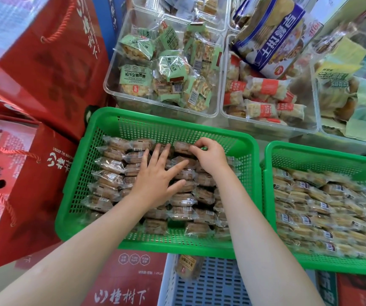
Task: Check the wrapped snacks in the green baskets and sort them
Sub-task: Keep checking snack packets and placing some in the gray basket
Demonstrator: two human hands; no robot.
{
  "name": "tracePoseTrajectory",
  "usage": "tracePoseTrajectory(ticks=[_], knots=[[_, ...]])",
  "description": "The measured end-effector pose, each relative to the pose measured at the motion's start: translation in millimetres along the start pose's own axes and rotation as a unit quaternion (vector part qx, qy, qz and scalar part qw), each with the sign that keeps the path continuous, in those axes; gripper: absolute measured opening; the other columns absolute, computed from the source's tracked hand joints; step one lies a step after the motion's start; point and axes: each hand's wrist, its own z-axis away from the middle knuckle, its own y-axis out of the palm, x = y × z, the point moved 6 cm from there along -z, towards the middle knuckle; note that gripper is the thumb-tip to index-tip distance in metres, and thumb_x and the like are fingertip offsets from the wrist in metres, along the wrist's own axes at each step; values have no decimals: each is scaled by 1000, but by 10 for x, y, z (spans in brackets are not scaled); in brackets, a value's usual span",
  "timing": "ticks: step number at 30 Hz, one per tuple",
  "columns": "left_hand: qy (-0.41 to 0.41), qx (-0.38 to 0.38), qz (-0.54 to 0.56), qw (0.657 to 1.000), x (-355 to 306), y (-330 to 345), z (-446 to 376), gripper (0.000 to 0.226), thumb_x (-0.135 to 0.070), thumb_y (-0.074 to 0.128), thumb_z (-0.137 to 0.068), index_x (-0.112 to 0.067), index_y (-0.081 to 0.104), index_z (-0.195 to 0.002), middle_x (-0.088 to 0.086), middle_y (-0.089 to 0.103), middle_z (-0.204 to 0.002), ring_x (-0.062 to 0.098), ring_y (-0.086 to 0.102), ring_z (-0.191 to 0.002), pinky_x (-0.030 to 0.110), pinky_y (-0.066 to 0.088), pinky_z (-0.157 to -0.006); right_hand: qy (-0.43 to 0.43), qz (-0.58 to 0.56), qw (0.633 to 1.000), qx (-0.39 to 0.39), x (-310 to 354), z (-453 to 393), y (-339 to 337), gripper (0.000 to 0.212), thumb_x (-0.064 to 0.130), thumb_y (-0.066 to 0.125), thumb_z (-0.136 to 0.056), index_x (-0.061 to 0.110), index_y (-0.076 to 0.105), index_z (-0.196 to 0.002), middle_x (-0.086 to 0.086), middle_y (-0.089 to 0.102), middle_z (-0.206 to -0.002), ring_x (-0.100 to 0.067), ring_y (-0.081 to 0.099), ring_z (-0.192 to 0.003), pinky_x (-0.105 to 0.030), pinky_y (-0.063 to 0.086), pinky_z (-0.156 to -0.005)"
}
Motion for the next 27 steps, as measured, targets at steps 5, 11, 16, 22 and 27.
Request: tracePoseTrajectory(ticks=[5,11,16,22,27], knots=[[1,-66,185,981,-8,-260,149,61,-64,29,-98,-51,15,-156,5,-2,-170,29,0,-156,53,0,-125,-25,-155,987,44,185,196,-200,15,26,71,-92,22,63,-79,9,63,-83,-9,56,-83,-29,43,-79],[-40,-221,422,878,-73,-844,569,88,-36,73,-90,-29,18,-159,-5,26,-164,10,23,-150,35,25,-122,-90,-208,974,22,412,748,-574,9,29,71,-92,21,70,-91,-2,68,-111,-14,62,-107,-32,44,-100],[-11,-114,533,838,-180,-999,943,35,-27,80,-85,-24,66,-117,-16,72,-106,8,69,-98,28,58,-81,-86,-235,959,133,425,1426,-423,31,39,55,-100,11,67,-94,-19,69,-99,-31,66,-96,-48,51,-92],[-28,-24,623,781,-285,-686,1491,35,-38,76,-78,-12,67,-99,5,76,-93,15,70,-84,30,55,-71,-111,-153,982,14,274,2100,-361,31,38,62,-97,12,62,-79,-4,60,-67,-13,56,-62,-31,46,-64],[-36,-7,652,757,-375,-534,1884,40,-29,80,-77,-20,68,-114,0,76,-89,20,74,-86,34,59,-65,-42,-287,955,66,43,2505,-179,6,16,76,-88,18,72,-90,-4,72,-83,-20,69,-80,-41,59,-75]])
